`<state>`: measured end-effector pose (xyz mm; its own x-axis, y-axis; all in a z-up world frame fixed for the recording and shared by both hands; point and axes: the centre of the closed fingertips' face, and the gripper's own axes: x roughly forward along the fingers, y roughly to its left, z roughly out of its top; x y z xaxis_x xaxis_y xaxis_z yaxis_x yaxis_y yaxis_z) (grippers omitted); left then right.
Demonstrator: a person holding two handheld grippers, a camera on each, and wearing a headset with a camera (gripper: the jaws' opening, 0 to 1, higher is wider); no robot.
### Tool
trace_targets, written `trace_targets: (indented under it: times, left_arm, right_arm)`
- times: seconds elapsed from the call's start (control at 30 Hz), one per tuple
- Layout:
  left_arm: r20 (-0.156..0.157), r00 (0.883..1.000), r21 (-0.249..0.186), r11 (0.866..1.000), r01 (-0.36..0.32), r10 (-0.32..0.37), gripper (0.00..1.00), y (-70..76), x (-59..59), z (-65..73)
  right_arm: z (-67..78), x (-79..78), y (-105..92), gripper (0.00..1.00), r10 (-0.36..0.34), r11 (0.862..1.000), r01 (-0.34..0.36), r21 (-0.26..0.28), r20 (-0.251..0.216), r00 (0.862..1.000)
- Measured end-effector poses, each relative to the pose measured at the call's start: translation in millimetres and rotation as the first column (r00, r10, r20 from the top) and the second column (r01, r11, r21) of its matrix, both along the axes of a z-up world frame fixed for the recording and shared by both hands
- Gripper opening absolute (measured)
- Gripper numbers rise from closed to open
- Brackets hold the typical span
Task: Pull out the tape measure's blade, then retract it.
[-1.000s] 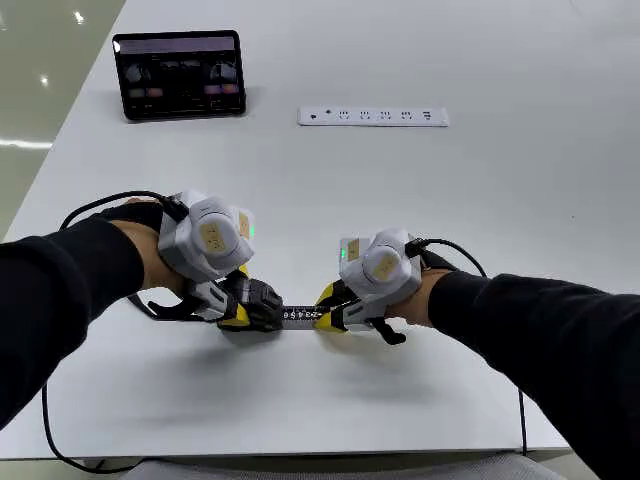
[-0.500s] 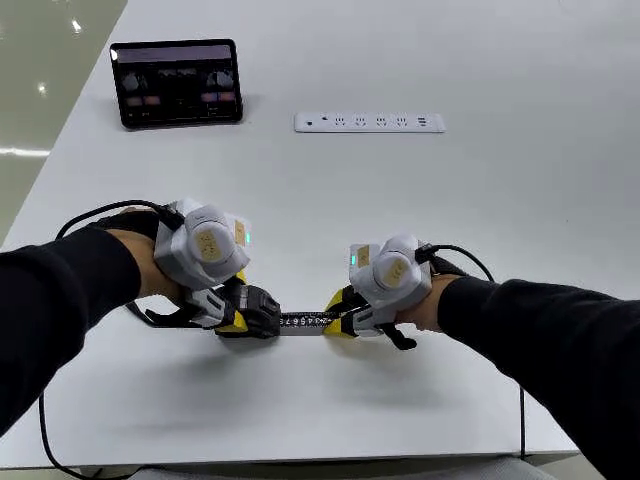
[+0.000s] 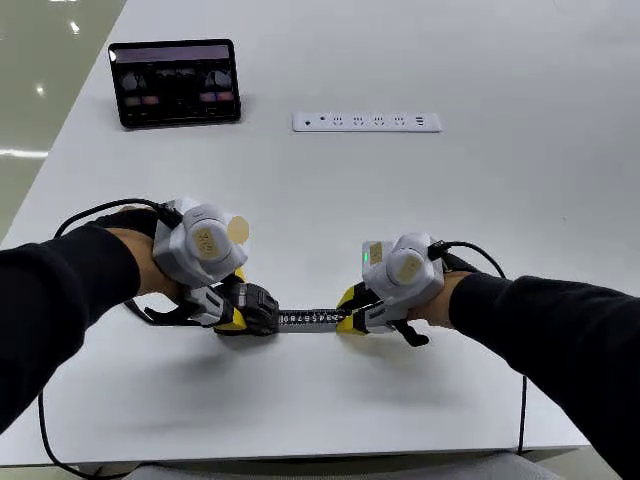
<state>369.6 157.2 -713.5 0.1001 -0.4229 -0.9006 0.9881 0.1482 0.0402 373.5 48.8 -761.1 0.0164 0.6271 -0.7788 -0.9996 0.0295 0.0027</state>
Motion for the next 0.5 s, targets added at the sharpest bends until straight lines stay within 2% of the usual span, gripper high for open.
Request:
trace_targets:
  times: [0.5]
  left_arm:
    - [0.001,1.0,0.002,1.0,-0.005,0.005,0.28,-1.4,-1.6,1.6]
  right_arm:
    - [0.2,0.6,-16.8,0.1,-0.02,1.0,0.02,-0.012,-0.002,1.0]
